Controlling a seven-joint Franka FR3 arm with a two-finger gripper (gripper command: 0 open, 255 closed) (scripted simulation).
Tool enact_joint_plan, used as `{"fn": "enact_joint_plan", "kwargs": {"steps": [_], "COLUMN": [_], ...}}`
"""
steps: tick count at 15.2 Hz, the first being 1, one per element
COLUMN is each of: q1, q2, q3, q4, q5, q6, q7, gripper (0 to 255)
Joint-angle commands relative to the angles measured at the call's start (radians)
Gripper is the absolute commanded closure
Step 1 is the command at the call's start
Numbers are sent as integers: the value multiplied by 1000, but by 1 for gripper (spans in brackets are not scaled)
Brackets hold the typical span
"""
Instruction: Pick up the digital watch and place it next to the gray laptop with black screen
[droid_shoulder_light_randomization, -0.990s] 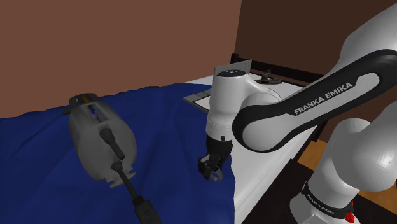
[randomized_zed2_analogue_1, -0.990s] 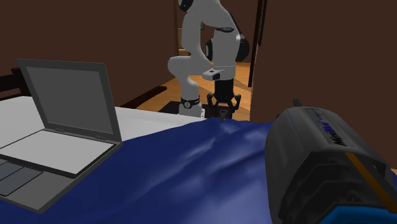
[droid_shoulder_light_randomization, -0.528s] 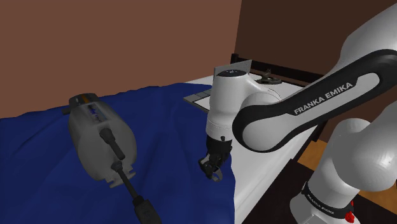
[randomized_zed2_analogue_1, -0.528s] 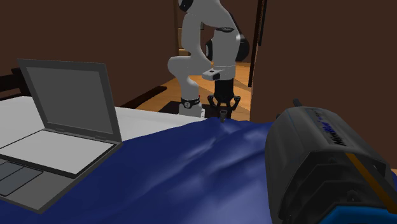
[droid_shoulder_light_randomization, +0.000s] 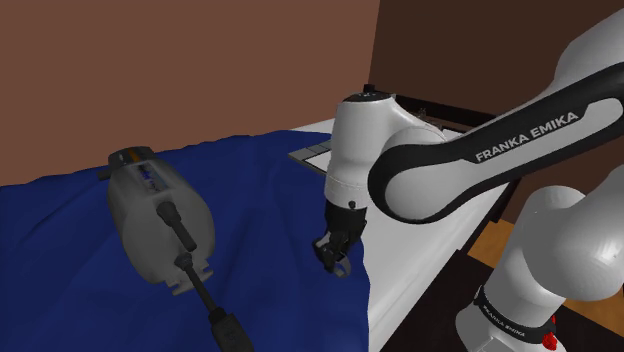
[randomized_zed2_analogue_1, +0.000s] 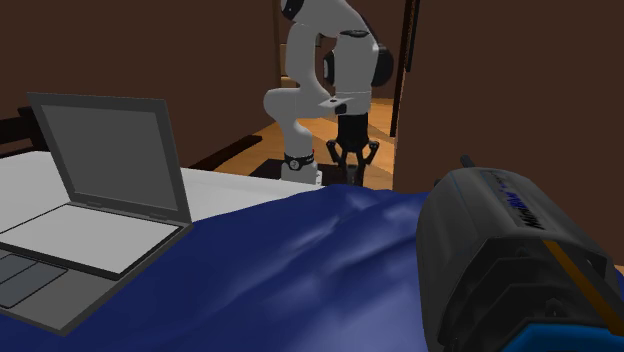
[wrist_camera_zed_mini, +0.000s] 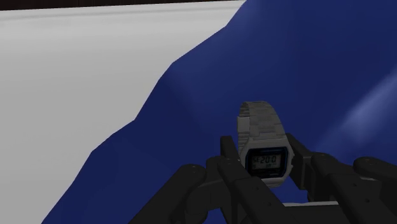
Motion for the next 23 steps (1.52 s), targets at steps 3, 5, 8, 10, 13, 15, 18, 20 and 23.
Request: {"fn": "enact_joint_plan", "kwargs": {"steps": [3,5,8,10,13,15,18,20,23], "q1": [2,3,3,3,2,1,-1,-2,-4], "q2": [-39,-56,-79,-92,-109,-119,-131,-138,-146], "q3": [-19,-28,-41,-49,-61,-69,-80,-87,-97], "q4": [29,45,71,89,118,138,170,192,227], "q5": [-6,-10,-16,-21,-28,-33,-40,-45,-53], "q6": [-68,-101,-149,-181,-227,-257,-301,-330,-372], "q7": [-1,-1,0,1,2,4,5,7,9], "gripper": [255,255,255,255,255,255,255,255,255]}}
